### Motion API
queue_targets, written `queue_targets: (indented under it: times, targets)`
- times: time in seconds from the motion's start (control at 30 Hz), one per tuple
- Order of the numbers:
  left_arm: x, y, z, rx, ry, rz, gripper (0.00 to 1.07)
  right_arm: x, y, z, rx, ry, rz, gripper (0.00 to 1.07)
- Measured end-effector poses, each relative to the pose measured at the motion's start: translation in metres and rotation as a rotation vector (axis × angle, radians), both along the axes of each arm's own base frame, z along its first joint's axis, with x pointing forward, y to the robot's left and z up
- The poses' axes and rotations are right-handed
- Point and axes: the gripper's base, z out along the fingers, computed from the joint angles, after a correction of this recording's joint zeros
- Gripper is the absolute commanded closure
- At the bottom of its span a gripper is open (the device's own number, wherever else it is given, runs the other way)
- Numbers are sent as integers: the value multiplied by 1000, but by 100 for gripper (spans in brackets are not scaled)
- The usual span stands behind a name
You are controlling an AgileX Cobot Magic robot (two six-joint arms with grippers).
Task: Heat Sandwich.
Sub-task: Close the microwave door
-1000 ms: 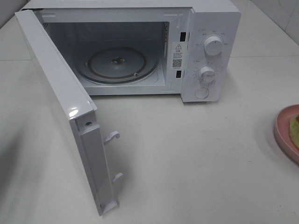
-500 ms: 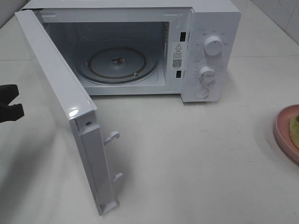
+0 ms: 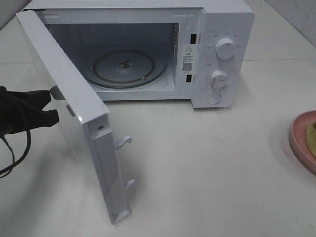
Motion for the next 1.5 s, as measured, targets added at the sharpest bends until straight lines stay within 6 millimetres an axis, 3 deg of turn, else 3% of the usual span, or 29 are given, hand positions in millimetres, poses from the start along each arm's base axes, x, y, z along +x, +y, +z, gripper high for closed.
queue_targets:
  times: [0.67, 0.9, 1.03, 1.5]
  targets:
    - [36, -92, 8, -9, -22, -156, 107, 0, 0, 0, 0, 0, 0, 31]
    - [50, -112, 16, -37, -58, -168, 107, 0, 0, 0, 0, 0, 0, 31]
    - [63, -133, 22, -45, -79, -173, 107, 0, 0, 0, 0, 0, 0, 31]
    - [81, -177, 20, -28, -82, -232, 107, 0, 0, 0, 0, 0, 0, 31]
